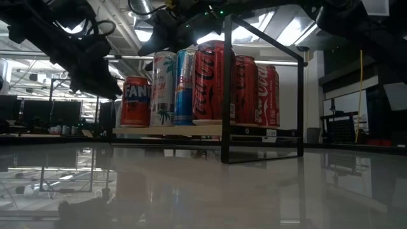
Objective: Place canned beverage on shelf
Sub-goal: Put the red soda can on the shelf aligned with the other red soda cans
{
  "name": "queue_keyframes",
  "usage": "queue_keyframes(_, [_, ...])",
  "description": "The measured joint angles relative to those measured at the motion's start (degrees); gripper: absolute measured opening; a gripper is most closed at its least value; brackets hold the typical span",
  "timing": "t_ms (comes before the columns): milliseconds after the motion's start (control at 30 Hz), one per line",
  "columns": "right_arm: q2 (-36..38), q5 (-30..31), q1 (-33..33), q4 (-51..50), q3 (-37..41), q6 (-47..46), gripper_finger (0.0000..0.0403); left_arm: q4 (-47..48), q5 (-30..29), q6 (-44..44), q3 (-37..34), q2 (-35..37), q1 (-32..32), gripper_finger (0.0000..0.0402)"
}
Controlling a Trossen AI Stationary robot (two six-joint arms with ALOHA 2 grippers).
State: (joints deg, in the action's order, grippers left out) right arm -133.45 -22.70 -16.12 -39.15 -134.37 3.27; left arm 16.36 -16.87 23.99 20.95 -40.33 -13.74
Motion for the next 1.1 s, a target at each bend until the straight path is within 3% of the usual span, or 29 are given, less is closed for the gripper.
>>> queue_keyframes(700, [0.00, -0.02, 0.00, 0.01, 0.00, 0.02, 0.0317, -1.03, -18.12, 1.36, 0.00, -1.29, 0.00, 0.0174])
queue_keyframes(900, [0.00, -0.02, 0.00, 0.01, 0.00, 0.02, 0.0317, 1.37, -17.58, 0.96, 0.00, 0.26, 0.00, 0.0174])
queue_keyframes(1100, [0.00, -0.02, -0.02, 0.01, 0.00, 0.04, 0.0317, 4.21, -5.82, 0.97, 0.00, 2.67, 0.00, 0.0174])
